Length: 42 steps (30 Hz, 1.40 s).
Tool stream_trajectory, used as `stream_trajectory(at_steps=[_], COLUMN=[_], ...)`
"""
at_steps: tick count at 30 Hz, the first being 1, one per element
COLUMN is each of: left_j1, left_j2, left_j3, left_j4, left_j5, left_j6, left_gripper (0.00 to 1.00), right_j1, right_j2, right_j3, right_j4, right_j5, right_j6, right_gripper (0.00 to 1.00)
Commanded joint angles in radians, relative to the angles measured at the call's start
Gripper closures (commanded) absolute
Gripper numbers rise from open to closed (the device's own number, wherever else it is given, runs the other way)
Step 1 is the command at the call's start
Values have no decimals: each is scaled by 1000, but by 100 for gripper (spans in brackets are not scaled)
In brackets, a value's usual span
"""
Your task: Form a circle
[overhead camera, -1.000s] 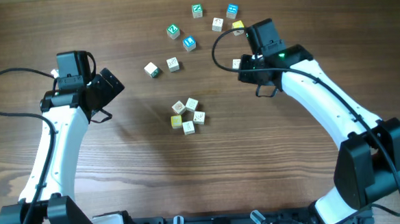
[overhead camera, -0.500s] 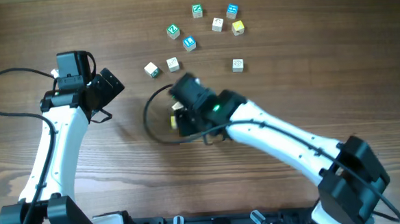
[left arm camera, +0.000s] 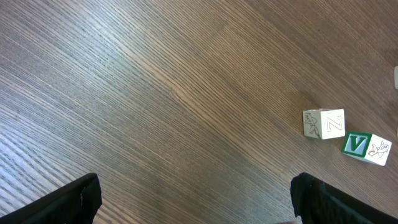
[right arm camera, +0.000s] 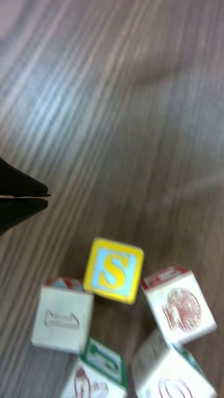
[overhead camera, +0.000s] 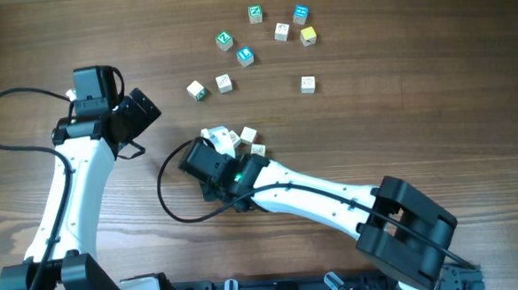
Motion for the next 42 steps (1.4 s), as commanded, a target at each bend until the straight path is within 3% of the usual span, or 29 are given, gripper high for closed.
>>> stream_trajectory(at_steps=[1,5,7,9,13,16,26,31,36,38,40,42], left_j1=[2,2,2,2,2,2,2,2,2,2,2,2], left_j2=[-6,-6,-6,-6,-6,-6,-6,-6,-6,-6,-6,-6], left_j3=[12,12,12,12,12,12,12,12,12,12,12,12], left_j4=[1,1,1,0,1,1,0,1,1,1,1,1], left_j5=[-5,-5,-5,-5,-5,-5,-5,-5,-5,-5,-5,-5], left_j6=[1,2,1,1,1,1,1,1,1,2,1,1], left_gripper=[0,0,0,0,0,0,0,0,0,0,0,0], right_j1=[-5,-20,-25,-25,-25,-25,-25,-25,-25,-30,-43,-50], right_j2=[27,27,27,27,29,44,54,54,54,54,53,51], right_j3=[10,10,10,10,4,1,-4,-4,-4,-4,-4,-4], right_j4=[-43,-89,-98,-105,-114,-114,-136,-138,-149,-155,-158,-152], right_j5=[155,210,197,193,163,165,175,186,195,198,190,184], right_j6=[18,3,-52,-122,-161,-145,-105,-72,-46,-39,-32,-33], right_gripper=[96,94,77,68,60,47,53,64,64,59,70,69])
